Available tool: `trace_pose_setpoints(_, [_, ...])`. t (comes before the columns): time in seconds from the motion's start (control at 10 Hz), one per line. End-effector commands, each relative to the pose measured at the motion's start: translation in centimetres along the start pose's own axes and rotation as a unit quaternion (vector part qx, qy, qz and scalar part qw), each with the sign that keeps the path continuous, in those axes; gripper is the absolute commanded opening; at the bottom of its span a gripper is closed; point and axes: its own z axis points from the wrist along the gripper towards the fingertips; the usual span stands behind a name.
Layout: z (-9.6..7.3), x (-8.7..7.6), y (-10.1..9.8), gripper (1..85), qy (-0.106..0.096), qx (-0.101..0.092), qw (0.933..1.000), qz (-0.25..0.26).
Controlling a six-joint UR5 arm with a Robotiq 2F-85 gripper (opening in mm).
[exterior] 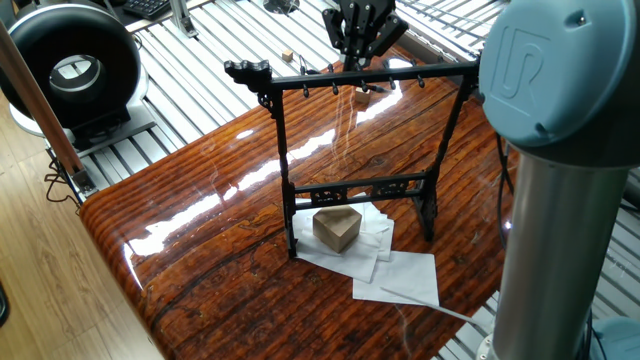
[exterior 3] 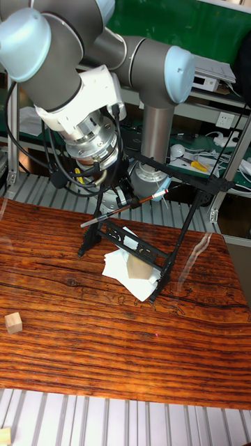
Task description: Place the brush on the pen rack
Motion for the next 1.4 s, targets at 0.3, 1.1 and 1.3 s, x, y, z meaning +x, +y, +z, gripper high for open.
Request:
trace_pose_setpoints(0.3, [0.0,-0.3,-0.2,1.0,0.002,0.015,0.9998,0.009])
trace_pose_setpoints(1.1, [0.1,1.3,0.4,1.0,0.040,-0.005,0.9983,-0.042])
trace_pose_setpoints(1.3, [0.0,0.9,0.4,1.0,0.039,-0.008,0.9986,-0.035])
